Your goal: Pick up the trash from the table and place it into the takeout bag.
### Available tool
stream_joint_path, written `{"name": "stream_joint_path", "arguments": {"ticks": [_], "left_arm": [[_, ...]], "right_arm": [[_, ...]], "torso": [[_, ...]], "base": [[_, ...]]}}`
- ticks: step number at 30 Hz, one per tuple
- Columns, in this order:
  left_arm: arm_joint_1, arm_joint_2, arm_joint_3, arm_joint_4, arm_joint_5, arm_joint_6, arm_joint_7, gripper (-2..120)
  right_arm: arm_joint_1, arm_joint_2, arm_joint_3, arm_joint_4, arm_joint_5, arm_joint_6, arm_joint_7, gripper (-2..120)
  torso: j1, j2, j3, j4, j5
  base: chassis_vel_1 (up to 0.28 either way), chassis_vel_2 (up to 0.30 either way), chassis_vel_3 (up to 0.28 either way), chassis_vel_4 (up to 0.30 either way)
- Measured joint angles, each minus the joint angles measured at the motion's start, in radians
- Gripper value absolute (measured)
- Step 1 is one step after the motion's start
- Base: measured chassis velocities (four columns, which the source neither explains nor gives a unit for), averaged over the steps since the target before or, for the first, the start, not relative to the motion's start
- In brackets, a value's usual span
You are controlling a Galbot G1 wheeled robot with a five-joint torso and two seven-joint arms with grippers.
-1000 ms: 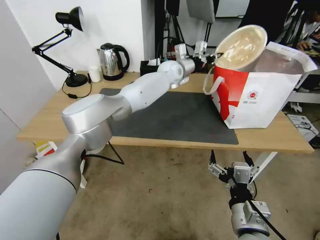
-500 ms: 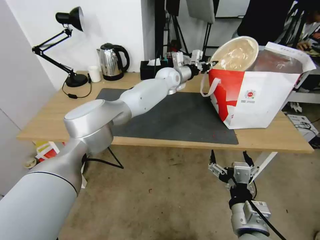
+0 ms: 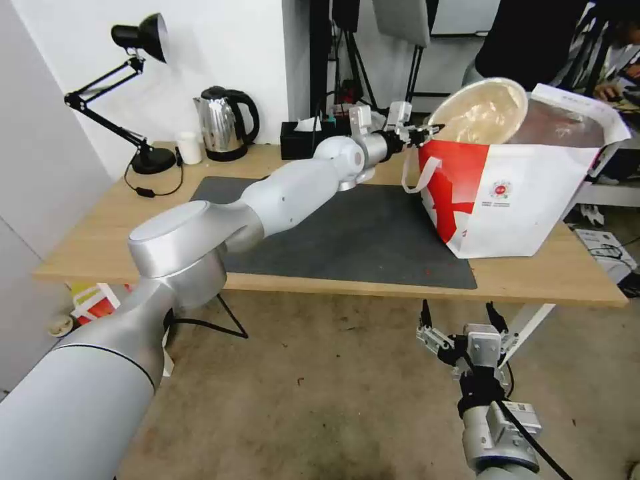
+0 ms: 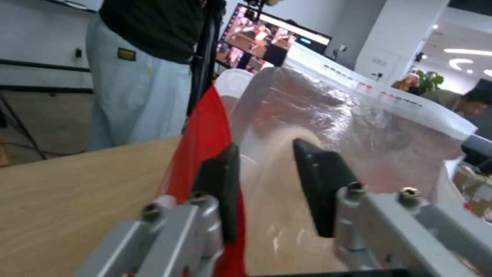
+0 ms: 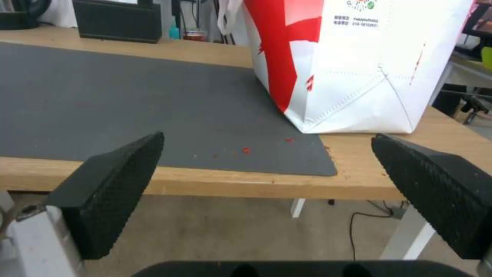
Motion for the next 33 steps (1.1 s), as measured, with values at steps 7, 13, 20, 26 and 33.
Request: {"name": "stream_joint_path", "arguments": {"ticks": [7,13,20,26,33], "left_arm": [[-0.009,0.009,-0.013,-0.043,-0.01,0.034,-0.026,59],[-0.019,0.034,-0.014,-0.083,-0.03,0.03,-0.059,82],[-0.04,0.059,-0.046,-0.131,-0.031,-0.02,-0.104,99],[-0.087,0.132,-0.111,-0.24,-0.012,-0.043,-0.15,100],[-0.12,0.329,-0.132,-0.426,0.013,-0.077,-0.202,100]], "right_arm": [[0.0,0.0,0.0,0.0,0.0,0.0,0.0,100],[0.0,0.0,0.0,0.0,0.0,0.0,0.0,100],[0.0,0.0,0.0,0.0,0.0,0.0,0.0,100],[0.0,0.0,0.0,0.0,0.0,0.0,0.0,100],[0.0,0.0,0.0,0.0,0.0,0.0,0.0,100]], "torso": [[0.0,0.0,0.0,0.0,0.0],[0.0,0.0,0.0,0.0,0.0],[0.0,0.0,0.0,0.0,0.0],[0.0,0.0,0.0,-0.0002,0.0],[0.0,0.0,0.0,0.0,-0.0003]], "base": [[0.0,0.0,0.0,0.0],[0.0,0.0,0.0,0.0],[0.0,0.0,0.0,0.0],[0.0,0.0,0.0,0.0],[0.0,0.0,0.0,0.0]]}}
